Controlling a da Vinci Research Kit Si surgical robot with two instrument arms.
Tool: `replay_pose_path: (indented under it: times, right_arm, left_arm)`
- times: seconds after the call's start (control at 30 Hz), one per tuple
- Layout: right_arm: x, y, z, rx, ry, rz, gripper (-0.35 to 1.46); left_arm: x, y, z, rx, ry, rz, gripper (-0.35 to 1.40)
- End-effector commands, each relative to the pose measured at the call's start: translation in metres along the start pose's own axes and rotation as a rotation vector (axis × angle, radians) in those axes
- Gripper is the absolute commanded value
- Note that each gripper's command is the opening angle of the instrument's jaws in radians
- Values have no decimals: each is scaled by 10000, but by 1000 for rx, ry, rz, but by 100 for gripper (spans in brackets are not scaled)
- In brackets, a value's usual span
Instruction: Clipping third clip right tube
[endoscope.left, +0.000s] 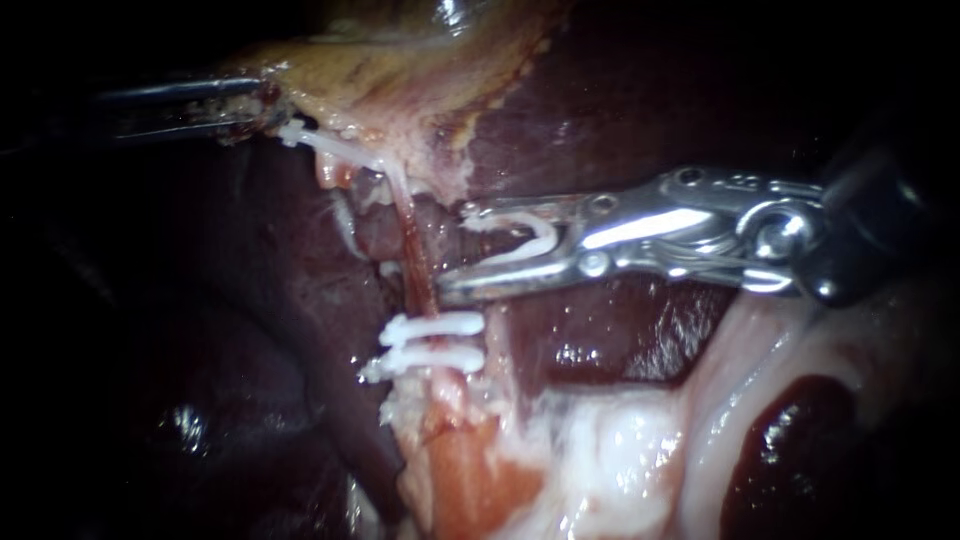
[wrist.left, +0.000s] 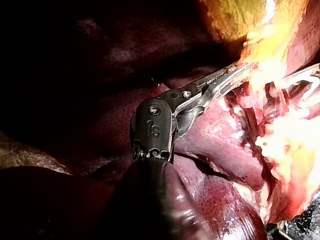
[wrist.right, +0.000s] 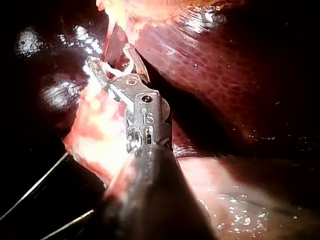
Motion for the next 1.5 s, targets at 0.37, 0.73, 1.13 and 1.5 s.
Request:
replay_pose_path:
  times: [0.37,0.73,1.13,1.5]
  right_arm:
    - [17,2,35,47,48,18,49]
    - [43,-25,28,179,194,72,50]
    - [72,-50,14,300,160,50,42]
    - [66,-47,3,309,156,48,-7]
  left_arm:
    - [-1,1,4,0,0,0,-35]
    - [-1,1,4,-2,0,0,-35]
    - [-1,1,4,-3,0,1,-35]
    - [-1,1,5,-2,0,1,-35]
